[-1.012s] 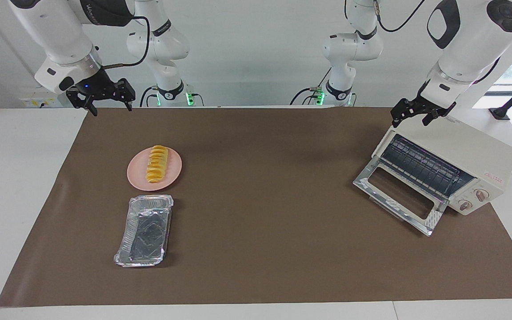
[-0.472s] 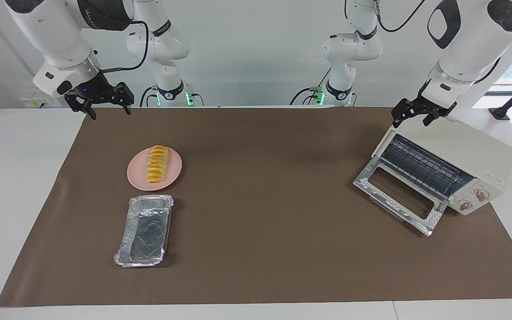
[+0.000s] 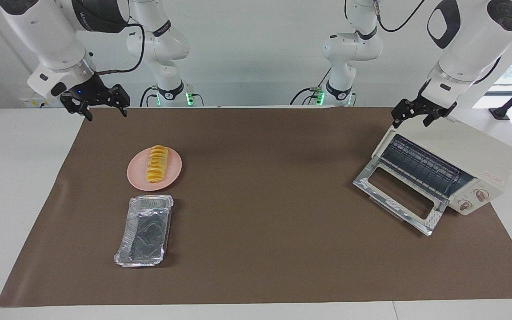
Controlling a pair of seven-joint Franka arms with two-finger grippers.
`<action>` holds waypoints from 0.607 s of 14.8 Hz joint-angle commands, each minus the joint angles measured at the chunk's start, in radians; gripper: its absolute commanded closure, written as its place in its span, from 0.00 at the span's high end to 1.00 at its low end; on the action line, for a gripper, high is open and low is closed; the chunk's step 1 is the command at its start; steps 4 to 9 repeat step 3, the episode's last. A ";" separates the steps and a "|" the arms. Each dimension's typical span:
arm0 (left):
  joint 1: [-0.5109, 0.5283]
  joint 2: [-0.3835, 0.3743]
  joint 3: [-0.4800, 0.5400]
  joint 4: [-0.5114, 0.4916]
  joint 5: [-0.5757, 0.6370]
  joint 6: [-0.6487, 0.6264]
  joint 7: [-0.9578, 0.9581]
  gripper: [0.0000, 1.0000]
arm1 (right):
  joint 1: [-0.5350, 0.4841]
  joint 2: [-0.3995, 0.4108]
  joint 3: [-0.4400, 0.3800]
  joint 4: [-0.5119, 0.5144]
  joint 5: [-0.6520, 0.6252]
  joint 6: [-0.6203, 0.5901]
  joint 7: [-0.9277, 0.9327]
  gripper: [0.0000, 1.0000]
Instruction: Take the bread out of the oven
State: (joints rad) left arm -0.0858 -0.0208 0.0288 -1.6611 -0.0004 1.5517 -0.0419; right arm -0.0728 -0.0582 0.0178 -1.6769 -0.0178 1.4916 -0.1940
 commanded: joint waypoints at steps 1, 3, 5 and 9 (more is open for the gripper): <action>0.001 0.005 -0.003 0.014 0.003 0.004 0.001 1.00 | -0.018 0.004 0.005 0.009 0.007 0.006 -0.015 1.00; 0.001 0.005 -0.003 0.014 0.003 0.004 0.002 1.00 | -0.018 0.004 0.005 0.008 0.006 0.006 -0.016 1.00; 0.001 0.005 -0.003 0.014 0.003 0.004 0.002 1.00 | -0.018 0.004 0.005 0.008 0.006 0.006 -0.016 1.00; 0.001 0.005 -0.003 0.014 0.003 0.004 0.002 1.00 | -0.018 0.004 0.005 0.008 0.006 0.006 -0.016 1.00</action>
